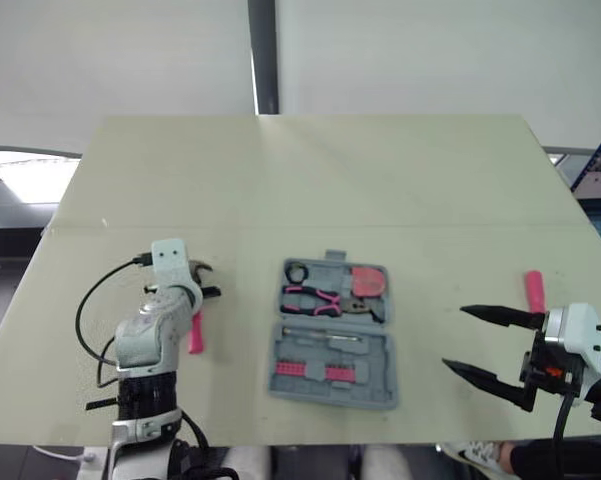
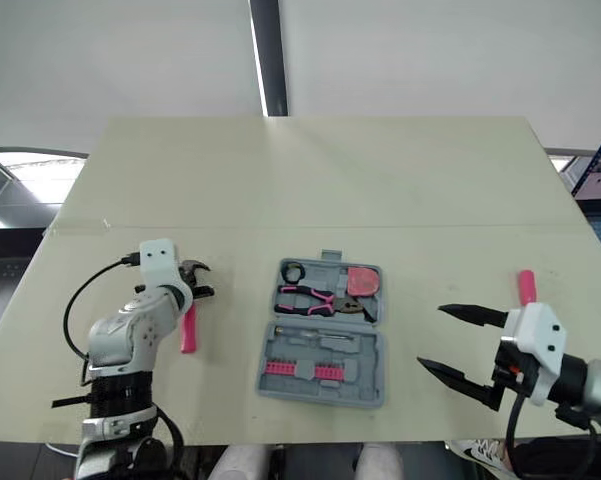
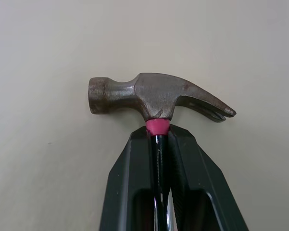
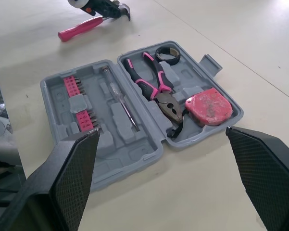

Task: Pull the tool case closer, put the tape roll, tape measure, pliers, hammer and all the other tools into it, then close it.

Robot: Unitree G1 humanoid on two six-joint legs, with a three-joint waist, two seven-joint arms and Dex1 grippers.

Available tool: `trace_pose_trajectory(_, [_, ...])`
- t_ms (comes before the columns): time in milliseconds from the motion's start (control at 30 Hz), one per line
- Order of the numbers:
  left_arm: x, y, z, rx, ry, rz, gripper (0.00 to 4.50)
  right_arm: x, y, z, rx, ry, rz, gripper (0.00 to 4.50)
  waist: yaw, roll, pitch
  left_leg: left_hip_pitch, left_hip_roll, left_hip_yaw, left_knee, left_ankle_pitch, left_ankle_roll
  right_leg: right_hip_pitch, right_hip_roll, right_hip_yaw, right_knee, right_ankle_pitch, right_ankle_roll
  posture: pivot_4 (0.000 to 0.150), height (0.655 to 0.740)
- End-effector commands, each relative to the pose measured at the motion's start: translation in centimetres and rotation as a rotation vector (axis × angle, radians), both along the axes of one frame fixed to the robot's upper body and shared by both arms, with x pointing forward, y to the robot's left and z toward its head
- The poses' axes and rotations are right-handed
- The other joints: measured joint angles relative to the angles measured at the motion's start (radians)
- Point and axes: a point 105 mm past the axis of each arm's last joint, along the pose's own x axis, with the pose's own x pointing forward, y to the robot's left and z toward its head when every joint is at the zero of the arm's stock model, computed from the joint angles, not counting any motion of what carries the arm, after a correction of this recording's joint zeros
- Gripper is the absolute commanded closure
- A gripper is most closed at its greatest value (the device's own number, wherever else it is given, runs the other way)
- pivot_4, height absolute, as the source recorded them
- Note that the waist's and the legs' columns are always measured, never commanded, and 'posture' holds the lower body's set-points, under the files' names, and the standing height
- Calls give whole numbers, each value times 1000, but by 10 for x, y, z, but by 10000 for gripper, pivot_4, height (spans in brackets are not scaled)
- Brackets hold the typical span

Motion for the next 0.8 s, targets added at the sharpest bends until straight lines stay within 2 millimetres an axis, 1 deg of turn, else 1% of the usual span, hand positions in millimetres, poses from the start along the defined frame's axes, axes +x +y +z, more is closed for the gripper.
trace_pose_trajectory(33, [-17, -19, 33, 30, -91, -330, 44792, -4, 1, 7, -6, -36, 13, 0, -6, 0, 0, -1, 0, 1, 0, 0, 0, -2, 0, 0, 1, 0, 0, 1500, 7373])
trace_pose_trajectory(133, [-42, -26, 51, 91, -82, -613, 44792, -5, -1, 6, -6, -30, 14, 0, -15, -1, 1, -2, 1, 3, -1, 0, -1, -5, 0, 0, 2, 0, -1, 1500, 7373])
trace_pose_trajectory(233, [-66, -36, 63, 167, -50, -868, 44792, -5, -1, 3, -4, -21, 21, 0, -15, -1, 1, -1, 1, 4, -1, 0, -1, -4, 0, 1, 1, -1, -1, 1500, 7373])
trace_pose_trajectory(333, [-82, -42, 68, 241, 3, -1038, 44792, -5, -1, 1, -1, -18, 27, 0, -15, -1, 1, -1, 1, 5, -1, 0, -1, -5, 0, 2, 1, -1, -1, 1500, 7373])
trace_pose_trajectory(433, [-93, -47, 68, 305, 52, -1166, 44792, -5, 0, 0, 1, -17, 35, 0, -17, -1, 1, -1, 1, 6, -1, 0, -1, -5, 0, 2, 1, -1, -1, 1500, 7373])
trace_pose_trajectory(600, [-106, -63, 72, 336, 101, -1333, 44792, -11, 2, -3, 0, -1, 56, 0, -16, -1, 1, -1, 1, 6, -2, 0, -1, -5, 0, 2, 1, -1, -1, 1500, 7373])
trace_pose_trajectory(667, [-112, -69, 73, 345, 116, -1381, 44792, -15, 2, -6, -8, 10, 64, 0, -16, -1, 1, -1, 1, 6, -1, 0, -1, -6, 0, 2, 1, -1, -1, 1500, 7373])
trace_pose_trajectory(800, [-116, -78, 74, 366, 115, -1440, 44792, -22, 1, -6, -15, 23, 77, 0, -18, -1, 1, -1, 1, 6, -2, 0, -1, -6, 0, 2, 1, -1, -1, 1500, 7373])
